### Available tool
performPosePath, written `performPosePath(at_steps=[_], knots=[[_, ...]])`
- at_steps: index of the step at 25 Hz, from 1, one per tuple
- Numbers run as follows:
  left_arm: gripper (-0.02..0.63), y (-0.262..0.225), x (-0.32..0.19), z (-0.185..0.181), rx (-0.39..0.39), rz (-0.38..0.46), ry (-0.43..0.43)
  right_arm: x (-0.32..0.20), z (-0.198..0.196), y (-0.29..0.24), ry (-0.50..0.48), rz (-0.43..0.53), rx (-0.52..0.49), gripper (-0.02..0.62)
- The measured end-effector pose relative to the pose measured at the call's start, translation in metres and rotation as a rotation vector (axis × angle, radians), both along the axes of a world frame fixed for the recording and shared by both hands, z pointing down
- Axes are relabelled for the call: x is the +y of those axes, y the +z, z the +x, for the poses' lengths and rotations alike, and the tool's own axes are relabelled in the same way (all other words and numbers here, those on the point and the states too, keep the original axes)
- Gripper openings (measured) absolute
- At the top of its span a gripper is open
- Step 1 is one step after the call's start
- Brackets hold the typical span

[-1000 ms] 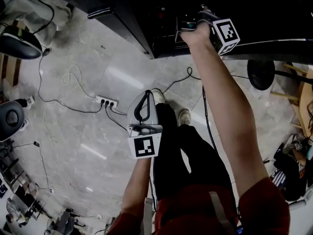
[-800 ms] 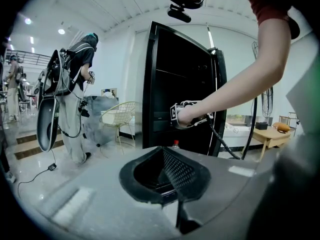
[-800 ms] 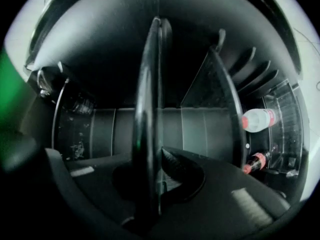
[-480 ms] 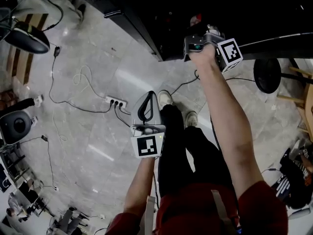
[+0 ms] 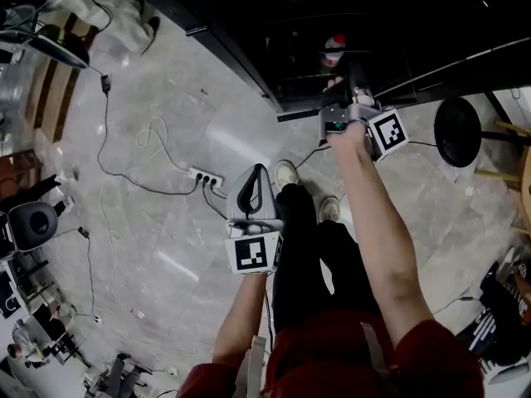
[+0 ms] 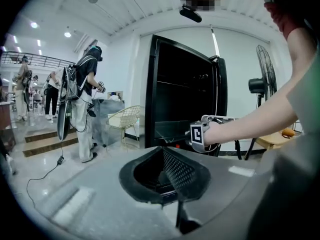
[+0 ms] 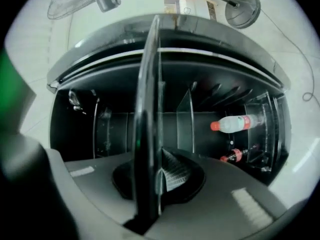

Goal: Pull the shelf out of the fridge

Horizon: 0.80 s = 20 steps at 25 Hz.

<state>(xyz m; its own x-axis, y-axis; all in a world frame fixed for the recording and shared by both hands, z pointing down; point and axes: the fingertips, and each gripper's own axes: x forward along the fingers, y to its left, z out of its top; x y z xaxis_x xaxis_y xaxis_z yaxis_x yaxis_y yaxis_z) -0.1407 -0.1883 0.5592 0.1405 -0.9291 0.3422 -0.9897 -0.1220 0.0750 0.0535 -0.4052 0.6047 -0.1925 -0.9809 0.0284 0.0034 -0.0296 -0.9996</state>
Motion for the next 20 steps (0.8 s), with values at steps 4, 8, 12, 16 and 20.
performPosePath(at_steps=[4, 8, 12, 16, 20], knots=[[-0.002, -0.011, 0.011, 0.004, -0.008, 0.01, -0.01, 0.031, 0.007, -0.004, -0.001, -0.027, 0.003, 0.008], [-0.002, -0.023, 0.027, 0.009, 0.015, 0.017, -0.038, 0.063, 0.015, -0.007, -0.02, -0.035, 0.003, 0.008], [-0.002, -0.034, 0.044, 0.013, 0.021, 0.036, -0.072, 0.096, 0.024, -0.012, -0.056, -0.05, -0.004, 0.008], [-0.002, -0.046, 0.06, 0.017, 0.016, 0.044, -0.105, 0.128, 0.032, -0.017, -0.094, -0.068, 0.008, 0.008], [-0.002, -0.061, 0.086, 0.018, 0.005, 0.049, -0.149, 0.166, 0.035, -0.029, -0.151, -0.09, 0.02, 0.008]])
